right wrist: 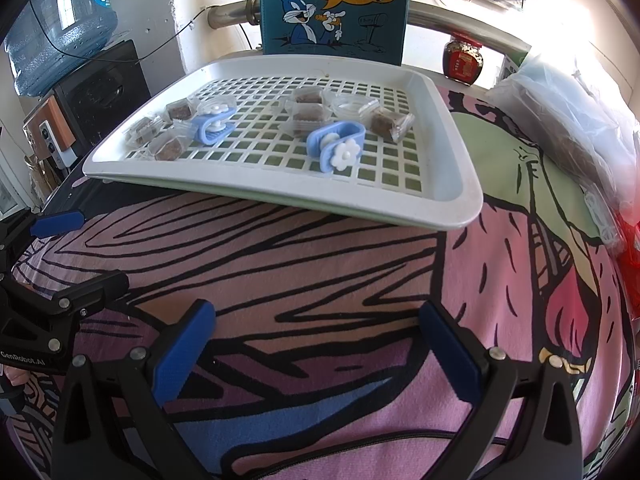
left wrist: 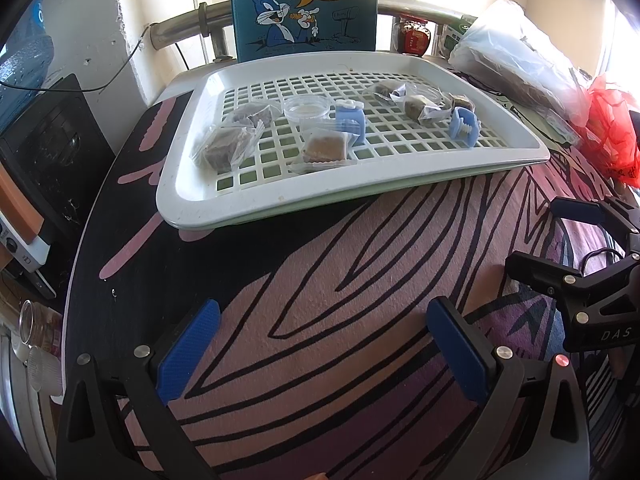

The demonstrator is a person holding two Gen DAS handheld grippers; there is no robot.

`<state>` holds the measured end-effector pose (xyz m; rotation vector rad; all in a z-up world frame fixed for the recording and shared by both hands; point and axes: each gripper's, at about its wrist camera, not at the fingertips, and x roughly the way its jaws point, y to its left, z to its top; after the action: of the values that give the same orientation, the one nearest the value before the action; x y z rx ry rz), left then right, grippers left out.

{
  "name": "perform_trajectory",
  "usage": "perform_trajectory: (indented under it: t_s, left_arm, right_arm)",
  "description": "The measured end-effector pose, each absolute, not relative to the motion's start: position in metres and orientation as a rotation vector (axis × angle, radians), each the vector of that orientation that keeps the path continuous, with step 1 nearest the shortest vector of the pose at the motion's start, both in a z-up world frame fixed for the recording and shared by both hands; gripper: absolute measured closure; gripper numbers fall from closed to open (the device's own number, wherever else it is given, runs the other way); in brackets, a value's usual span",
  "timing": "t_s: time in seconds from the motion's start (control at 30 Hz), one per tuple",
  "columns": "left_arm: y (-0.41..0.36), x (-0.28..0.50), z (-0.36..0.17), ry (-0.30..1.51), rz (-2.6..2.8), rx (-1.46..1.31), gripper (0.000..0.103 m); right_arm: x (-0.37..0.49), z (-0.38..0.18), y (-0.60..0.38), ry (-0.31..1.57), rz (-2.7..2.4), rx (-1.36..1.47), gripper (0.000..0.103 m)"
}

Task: Organize objects

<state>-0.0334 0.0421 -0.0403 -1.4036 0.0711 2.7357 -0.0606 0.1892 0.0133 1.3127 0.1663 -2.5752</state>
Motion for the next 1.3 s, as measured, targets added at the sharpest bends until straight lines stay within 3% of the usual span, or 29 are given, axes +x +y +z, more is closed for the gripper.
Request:
perform_trajectory:
  t_s: [1.3]
  left_arm:
    - [0.0417,-0.0332,-0.0402,0.071,2.736,-1.404,0.0]
  right_arm:
    - [-0.0605,0.0133,0.1897,0.166,-2.575,1.313,0.0]
